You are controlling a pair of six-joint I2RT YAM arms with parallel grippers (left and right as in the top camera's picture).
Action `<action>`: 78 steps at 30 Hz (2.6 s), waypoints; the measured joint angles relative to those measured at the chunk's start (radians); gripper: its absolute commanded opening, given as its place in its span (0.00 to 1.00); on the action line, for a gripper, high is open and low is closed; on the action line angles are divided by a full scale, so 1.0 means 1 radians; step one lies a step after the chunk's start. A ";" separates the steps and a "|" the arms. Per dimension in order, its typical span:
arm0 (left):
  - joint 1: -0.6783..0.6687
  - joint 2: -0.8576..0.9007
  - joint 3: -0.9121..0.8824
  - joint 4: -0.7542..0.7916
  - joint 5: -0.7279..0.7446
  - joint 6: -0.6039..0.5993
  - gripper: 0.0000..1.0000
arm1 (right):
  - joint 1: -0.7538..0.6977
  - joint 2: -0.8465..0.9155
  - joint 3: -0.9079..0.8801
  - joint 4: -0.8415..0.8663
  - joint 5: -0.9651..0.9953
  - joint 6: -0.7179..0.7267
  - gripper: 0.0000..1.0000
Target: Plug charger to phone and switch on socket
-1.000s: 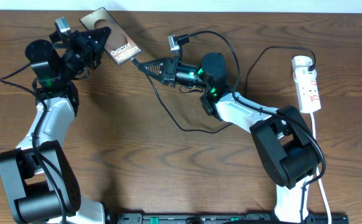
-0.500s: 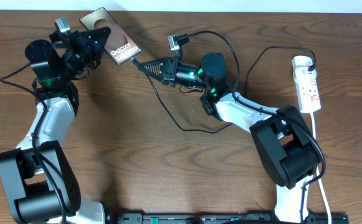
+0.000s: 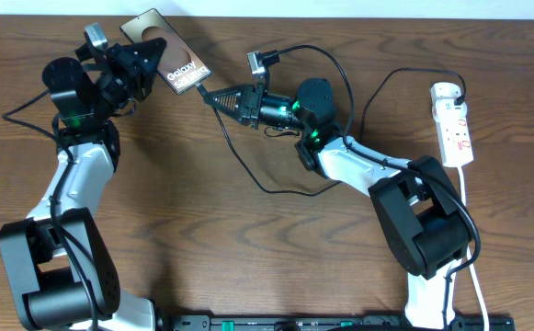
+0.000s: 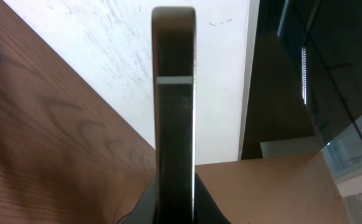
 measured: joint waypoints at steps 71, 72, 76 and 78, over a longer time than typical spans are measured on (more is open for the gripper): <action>0.004 0.000 0.000 -0.007 0.001 -0.053 0.07 | 0.015 0.000 0.000 -0.007 0.011 -0.006 0.01; 0.004 0.000 0.000 -0.007 0.001 -0.053 0.07 | 0.015 0.000 0.000 -0.008 0.011 -0.006 0.01; 0.004 0.000 0.000 -0.007 0.001 -0.053 0.07 | 0.015 0.000 0.000 -0.007 0.009 -0.006 0.01; 0.005 0.000 0.000 -0.007 0.003 -0.053 0.07 | 0.015 0.000 0.000 -0.007 0.006 -0.006 0.01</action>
